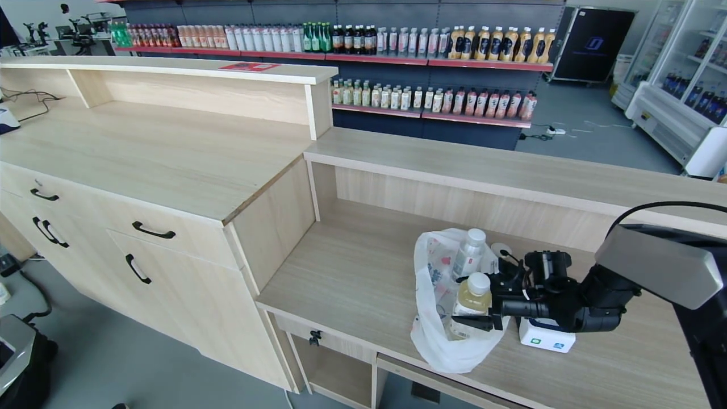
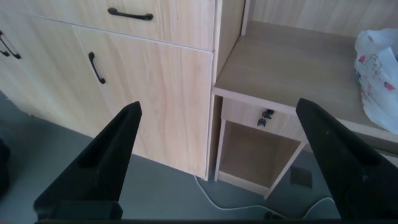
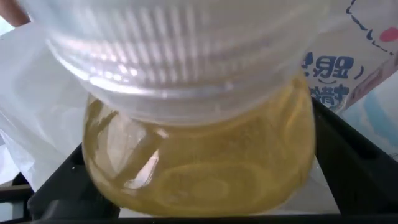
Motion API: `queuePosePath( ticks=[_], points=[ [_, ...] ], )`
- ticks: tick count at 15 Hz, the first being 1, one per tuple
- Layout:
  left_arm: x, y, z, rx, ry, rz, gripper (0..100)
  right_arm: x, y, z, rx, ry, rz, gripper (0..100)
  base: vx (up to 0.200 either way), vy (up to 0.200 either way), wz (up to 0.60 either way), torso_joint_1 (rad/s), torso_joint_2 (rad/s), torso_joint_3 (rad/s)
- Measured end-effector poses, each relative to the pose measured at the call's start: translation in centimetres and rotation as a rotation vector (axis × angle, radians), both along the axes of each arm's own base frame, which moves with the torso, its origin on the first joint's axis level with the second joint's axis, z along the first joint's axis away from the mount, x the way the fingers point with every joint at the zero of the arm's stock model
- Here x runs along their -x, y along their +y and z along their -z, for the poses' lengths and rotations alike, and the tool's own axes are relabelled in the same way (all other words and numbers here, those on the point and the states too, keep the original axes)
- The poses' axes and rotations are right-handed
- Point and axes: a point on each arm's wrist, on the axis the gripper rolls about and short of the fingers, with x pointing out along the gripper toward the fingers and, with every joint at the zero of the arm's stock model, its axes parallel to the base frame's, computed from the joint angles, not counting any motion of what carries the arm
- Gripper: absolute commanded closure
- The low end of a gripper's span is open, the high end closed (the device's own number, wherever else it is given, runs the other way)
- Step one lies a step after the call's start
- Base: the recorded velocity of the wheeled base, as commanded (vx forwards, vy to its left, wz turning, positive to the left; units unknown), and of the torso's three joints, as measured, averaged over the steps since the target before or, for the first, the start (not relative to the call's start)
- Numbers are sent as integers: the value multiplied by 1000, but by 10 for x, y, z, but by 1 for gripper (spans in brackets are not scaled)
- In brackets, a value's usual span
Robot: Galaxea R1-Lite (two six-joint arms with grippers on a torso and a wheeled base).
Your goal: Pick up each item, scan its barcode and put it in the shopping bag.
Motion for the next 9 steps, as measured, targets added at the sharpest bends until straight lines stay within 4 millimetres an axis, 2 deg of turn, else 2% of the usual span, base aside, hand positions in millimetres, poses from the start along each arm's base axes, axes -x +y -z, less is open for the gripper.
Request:
queuePosePath(
  ticks=[5, 9],
  points=[
    [0, 0, 0, 0, 0, 0, 0, 8, 1, -52, -60, 88, 42, 0, 0, 0, 0, 0, 0, 0],
    [0, 0, 0, 0, 0, 0, 0, 32, 1, -103, -42, 102, 96, 0, 0, 0, 0, 0, 0, 0]
  ],
)
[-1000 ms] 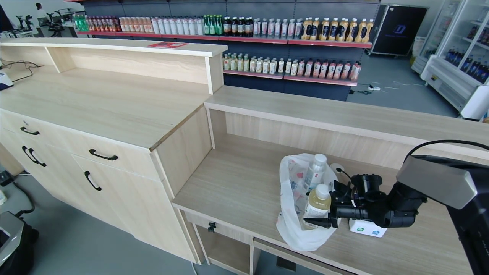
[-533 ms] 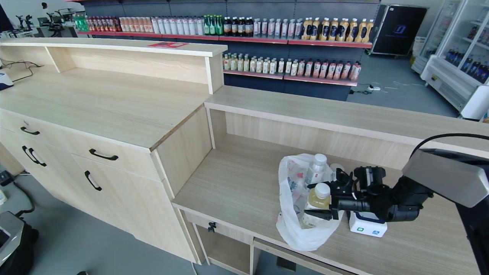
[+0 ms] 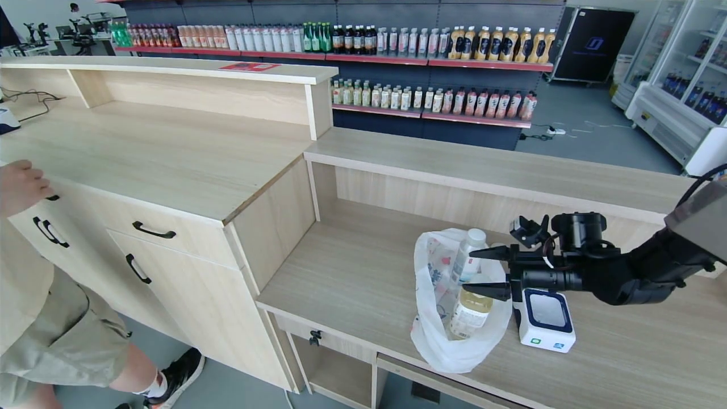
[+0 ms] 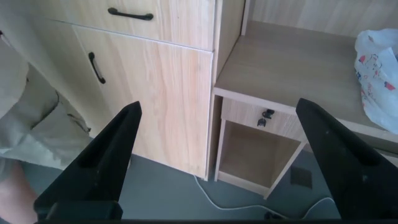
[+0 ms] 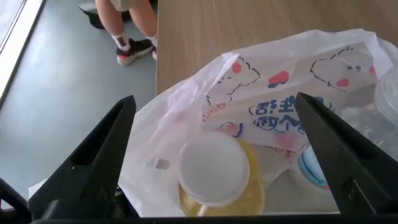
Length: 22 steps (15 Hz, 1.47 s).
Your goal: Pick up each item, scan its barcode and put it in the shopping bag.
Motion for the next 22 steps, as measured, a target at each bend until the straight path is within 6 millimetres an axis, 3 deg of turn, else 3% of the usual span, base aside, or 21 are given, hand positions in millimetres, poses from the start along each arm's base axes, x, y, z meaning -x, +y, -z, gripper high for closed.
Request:
queuePosePath(
  ticks=[3, 8, 12, 16, 22],
  points=[
    [0, 0, 0, 0, 0, 0, 0, 27, -8, -42, 70, -51, 169, 0, 0, 0, 0, 0, 0, 0],
    [0, 0, 0, 0, 0, 0, 0, 78, -48, -114, 171, -237, 543, 0, 0, 0, -480, 1, -3, 1],
    [0, 0, 0, 0, 0, 0, 0, 127, -64, -148, 161, -293, 835, 0, 0, 0, -600, 7, 1, 2],
    [0, 0, 0, -1, 0, 0, 0, 183, -63, -147, 131, -280, 1038, 0, 0, 0, -450, 3, 2, 2],
    [0, 0, 0, -1, 0, 0, 0, 262, -53, -104, -20, -152, 1125, 0, 0, 0, 0, 0, 0, 0]
  ],
)
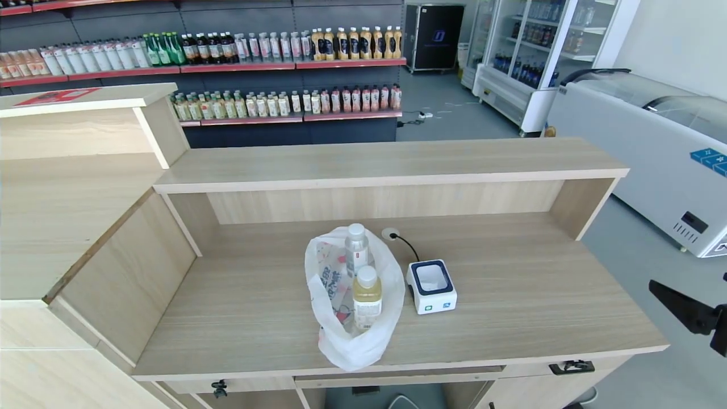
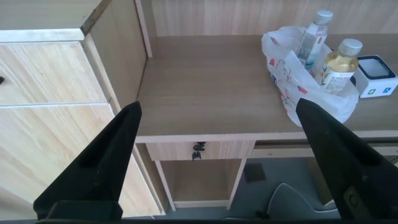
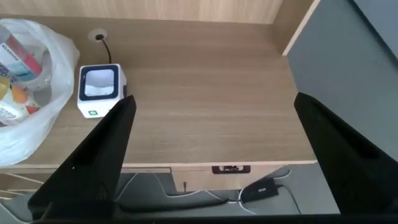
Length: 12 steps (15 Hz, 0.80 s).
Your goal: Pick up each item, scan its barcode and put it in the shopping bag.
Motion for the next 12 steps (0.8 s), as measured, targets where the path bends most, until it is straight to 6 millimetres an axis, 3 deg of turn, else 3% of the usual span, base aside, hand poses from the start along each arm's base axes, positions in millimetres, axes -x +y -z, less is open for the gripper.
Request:
queuePosePath(
  ticks=[6, 12],
  points=[
    [0, 0, 0, 0, 0, 0, 0, 74, 16, 45, -36, -4, -22, 0, 0, 0, 0, 0, 0, 0],
    [0, 0, 0, 0, 0, 0, 0, 124, 19, 78, -56, -66, -15, 0, 0, 0, 0, 0, 0, 0]
  ],
)
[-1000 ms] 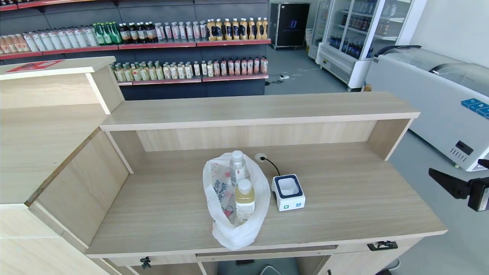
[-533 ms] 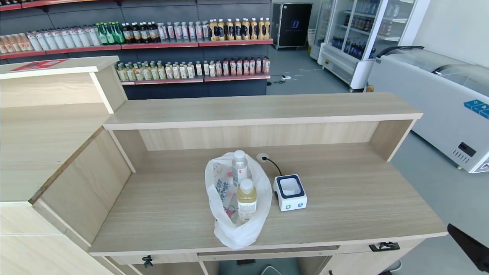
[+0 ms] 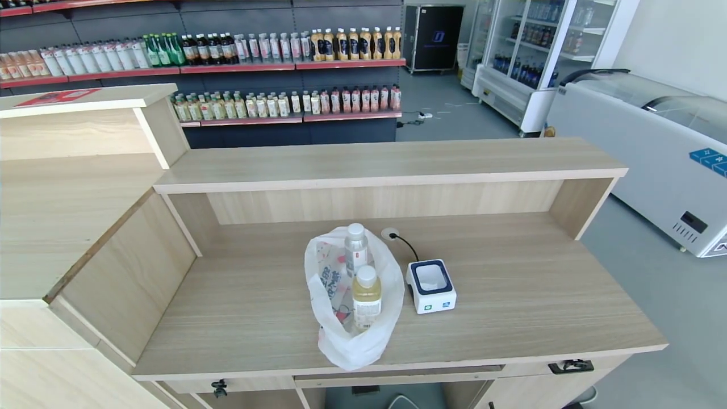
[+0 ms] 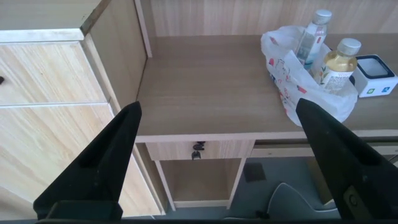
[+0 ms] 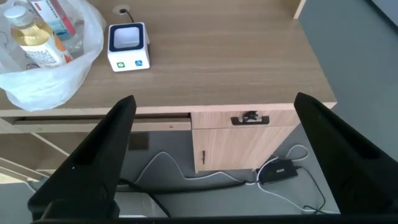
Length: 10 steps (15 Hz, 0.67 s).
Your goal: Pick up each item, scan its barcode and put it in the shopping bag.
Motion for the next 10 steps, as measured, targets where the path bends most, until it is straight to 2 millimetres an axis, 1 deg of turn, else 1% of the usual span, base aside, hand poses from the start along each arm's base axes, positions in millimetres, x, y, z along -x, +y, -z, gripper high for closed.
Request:
queuePosePath(
  ticks=[4, 10],
  points=[
    [0, 0, 0, 0, 0, 0, 0, 13, 0, 9, -22, -85, -20, 0, 0, 0, 0, 0, 0, 0],
    [0, 0, 0, 0, 0, 0, 0, 17, 0, 11, -37, -121, -20, 0, 0, 0, 0, 0, 0, 0]
  ],
)
